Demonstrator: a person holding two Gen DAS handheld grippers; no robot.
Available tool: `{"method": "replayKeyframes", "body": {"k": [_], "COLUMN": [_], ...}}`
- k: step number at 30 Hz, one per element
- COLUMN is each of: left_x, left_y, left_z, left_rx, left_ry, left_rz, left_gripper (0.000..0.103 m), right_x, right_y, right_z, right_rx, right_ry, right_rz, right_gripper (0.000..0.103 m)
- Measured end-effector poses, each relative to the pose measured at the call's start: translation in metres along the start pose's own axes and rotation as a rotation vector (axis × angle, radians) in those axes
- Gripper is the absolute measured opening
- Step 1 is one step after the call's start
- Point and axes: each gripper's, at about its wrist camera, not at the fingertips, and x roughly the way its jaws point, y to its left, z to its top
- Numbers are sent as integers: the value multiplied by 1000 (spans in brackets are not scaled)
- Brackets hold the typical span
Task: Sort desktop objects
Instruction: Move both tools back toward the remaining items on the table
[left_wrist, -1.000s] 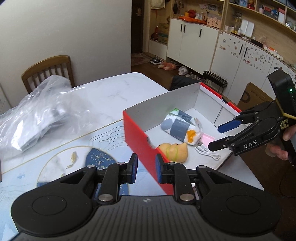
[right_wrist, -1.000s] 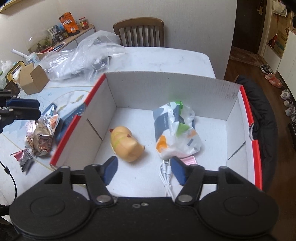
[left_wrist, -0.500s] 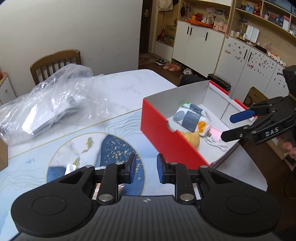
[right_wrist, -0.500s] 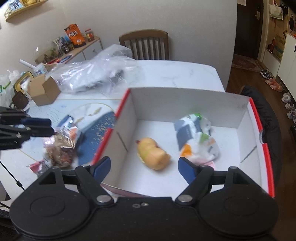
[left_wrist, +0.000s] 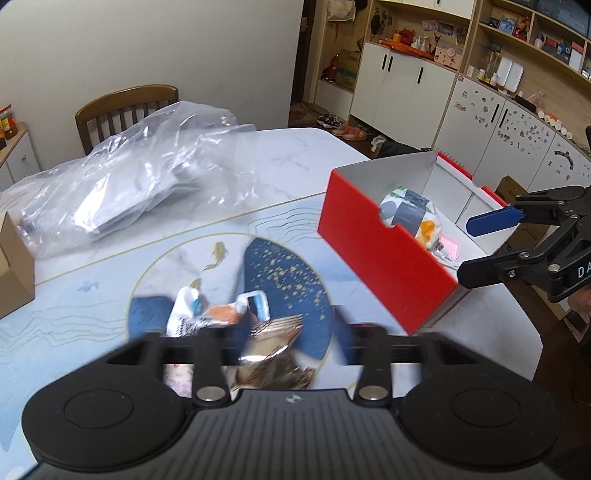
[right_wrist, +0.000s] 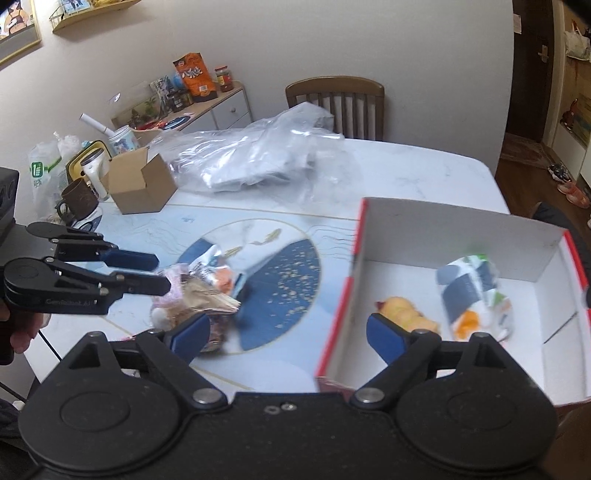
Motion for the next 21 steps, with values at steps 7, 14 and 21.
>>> {"method": "replayKeyframes", "body": {"k": [7, 14, 21], "left_x": [-12, -20, -13], "left_y": [27, 52, 74], "left_z": [-23, -47, -76], "left_rx": [4, 25, 56], "left_ry": [5, 25, 79], "left_rz": [-1, -1, -2], "left_gripper": [84, 98, 103], "right_x": [18, 37, 63], "right_y": [33, 60, 81], "right_z": [-4, -9, -11], "right_rx": [1, 9, 32], "right_ry": [20, 39, 66], "right_rz": [-11, -34, -58], "right_gripper": [92, 93, 93]}}
